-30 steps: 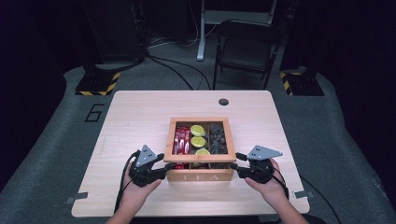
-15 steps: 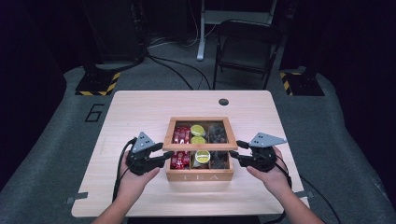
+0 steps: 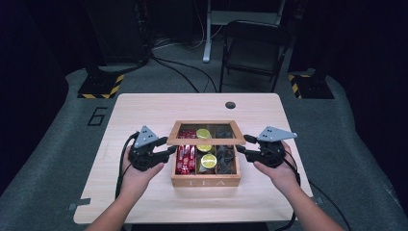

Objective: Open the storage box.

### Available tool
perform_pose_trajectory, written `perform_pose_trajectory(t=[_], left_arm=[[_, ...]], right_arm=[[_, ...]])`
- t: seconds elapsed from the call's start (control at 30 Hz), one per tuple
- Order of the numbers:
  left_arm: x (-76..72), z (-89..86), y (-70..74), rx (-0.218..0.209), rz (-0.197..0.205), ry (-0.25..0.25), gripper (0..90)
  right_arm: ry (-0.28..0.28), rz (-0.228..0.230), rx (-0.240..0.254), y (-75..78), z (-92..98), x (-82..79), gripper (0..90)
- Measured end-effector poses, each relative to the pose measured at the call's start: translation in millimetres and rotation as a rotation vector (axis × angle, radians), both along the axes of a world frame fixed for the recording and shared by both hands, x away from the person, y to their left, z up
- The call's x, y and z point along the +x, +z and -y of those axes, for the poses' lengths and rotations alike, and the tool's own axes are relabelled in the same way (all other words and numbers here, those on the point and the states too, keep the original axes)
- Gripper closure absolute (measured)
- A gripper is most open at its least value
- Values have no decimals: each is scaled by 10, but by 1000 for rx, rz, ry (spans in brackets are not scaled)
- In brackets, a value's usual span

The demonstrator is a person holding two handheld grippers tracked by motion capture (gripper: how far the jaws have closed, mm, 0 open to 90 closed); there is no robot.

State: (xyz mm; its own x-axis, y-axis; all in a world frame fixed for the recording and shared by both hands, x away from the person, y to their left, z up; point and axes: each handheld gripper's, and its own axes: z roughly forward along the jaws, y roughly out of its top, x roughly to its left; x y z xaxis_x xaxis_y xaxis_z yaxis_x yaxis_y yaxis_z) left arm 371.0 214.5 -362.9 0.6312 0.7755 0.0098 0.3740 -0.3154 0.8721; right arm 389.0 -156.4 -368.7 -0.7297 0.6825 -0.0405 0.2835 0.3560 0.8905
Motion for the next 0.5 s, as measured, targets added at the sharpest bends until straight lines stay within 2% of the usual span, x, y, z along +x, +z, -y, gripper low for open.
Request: perform_pose_trajectory(t=[0.13,0.27,0.37,0.5], left_arm=[[60,4,75,1,20,10,544],[113,-3,121,-26,22,20,551],[159,-13,121,-41,16,27,554],[233,-2,66,-24,8,33,550]], right_arm=[[-5,6,-11,94,-10,61,507],[-2,24,-16,161,-18,125,512],[-6,24,-15,195,-26,166,514],[-13,14,0,225,-28,200,519]])
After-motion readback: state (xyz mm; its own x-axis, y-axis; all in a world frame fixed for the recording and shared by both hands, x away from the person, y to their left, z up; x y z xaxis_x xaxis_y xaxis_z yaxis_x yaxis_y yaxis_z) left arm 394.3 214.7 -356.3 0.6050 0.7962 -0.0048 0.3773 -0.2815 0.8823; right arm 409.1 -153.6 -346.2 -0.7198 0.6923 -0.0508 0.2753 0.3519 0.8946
